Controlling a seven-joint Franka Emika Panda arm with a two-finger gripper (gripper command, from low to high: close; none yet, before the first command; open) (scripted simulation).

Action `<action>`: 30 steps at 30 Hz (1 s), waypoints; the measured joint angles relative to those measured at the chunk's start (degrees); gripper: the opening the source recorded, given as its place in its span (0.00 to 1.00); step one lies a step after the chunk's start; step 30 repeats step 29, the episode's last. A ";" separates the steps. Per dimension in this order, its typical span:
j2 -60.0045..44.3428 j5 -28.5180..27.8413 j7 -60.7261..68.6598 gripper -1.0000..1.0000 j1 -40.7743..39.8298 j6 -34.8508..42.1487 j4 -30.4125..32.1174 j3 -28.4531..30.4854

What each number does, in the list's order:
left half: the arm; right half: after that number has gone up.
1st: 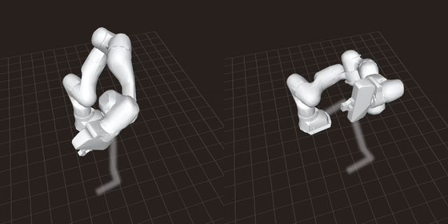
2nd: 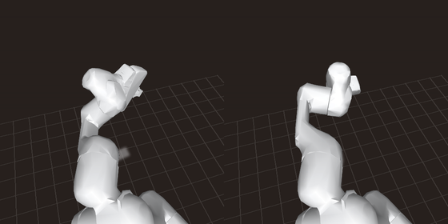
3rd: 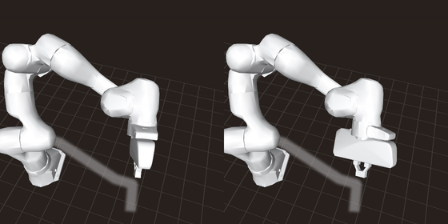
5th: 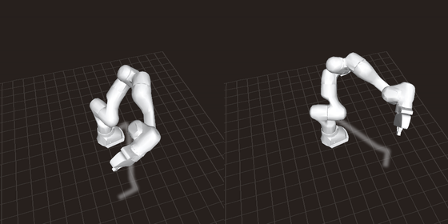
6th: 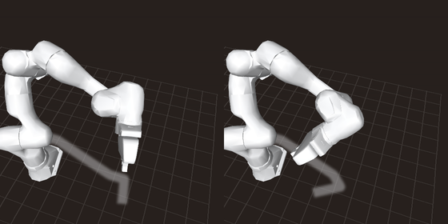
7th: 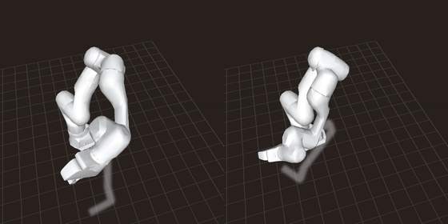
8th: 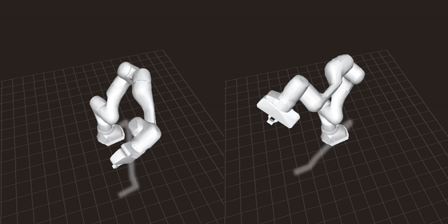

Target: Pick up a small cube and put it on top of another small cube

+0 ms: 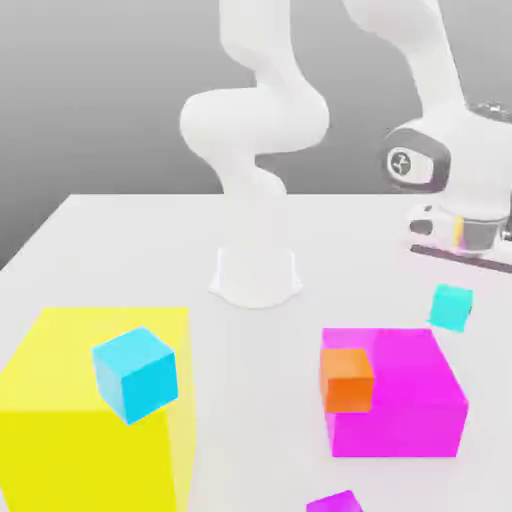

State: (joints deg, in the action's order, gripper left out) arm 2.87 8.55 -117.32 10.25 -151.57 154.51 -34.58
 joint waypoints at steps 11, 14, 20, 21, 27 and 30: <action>0.48 -3.53 1.11 0.00 -20.67 20.66 -20.32 10.38; 0.44 -5.20 0.91 0.00 -26.71 26.22 -25.83 13.07; 0.27 -7.83 0.44 0.00 -37.91 35.54 -35.35 18.49; -0.22 -7.81 0.35 0.00 -38.29 34.42 -34.82 18.53; -2.70 -8.41 -0.16 1.00 -38.06 28.34 -31.22 18.25; -2.70 -8.41 -0.16 1.00 -37.99 28.34 -31.22 18.25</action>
